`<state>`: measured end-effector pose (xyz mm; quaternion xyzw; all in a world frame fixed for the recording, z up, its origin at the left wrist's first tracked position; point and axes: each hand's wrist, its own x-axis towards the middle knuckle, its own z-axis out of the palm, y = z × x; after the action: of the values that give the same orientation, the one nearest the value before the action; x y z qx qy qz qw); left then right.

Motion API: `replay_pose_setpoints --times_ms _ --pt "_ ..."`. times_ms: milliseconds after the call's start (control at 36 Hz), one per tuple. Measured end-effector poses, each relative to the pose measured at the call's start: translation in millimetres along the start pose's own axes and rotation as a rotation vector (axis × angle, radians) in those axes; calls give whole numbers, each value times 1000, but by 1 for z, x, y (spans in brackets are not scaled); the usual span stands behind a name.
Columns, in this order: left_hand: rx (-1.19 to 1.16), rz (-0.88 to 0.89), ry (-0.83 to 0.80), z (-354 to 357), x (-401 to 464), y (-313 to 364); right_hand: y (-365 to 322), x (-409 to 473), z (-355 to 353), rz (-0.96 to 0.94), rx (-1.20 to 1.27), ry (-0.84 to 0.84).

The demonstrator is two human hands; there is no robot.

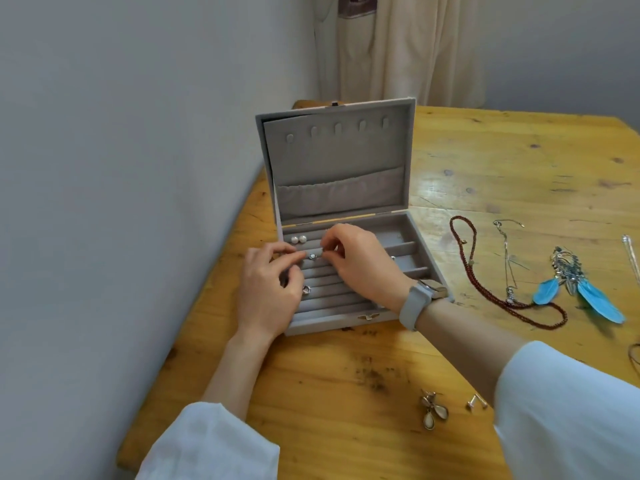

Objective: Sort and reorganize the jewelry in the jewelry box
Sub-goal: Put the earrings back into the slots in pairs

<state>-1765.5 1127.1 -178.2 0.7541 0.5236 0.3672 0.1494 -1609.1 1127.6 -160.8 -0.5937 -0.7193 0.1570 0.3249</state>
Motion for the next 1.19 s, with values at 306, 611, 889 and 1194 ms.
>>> replay_pose_setpoints --times_ms 306,611,889,1194 --pt "145 88 -13 2 1 -4 -2 4 4 -17 -45 -40" --pt "224 123 -14 2 0 -5 6 -12 4 -124 -161 82" --pt "230 114 -32 2 -1 -4 8 -11 3 -154 -185 -5" --pt "239 125 -38 0 -1 -2 9 -14 1 -166 -195 -21"
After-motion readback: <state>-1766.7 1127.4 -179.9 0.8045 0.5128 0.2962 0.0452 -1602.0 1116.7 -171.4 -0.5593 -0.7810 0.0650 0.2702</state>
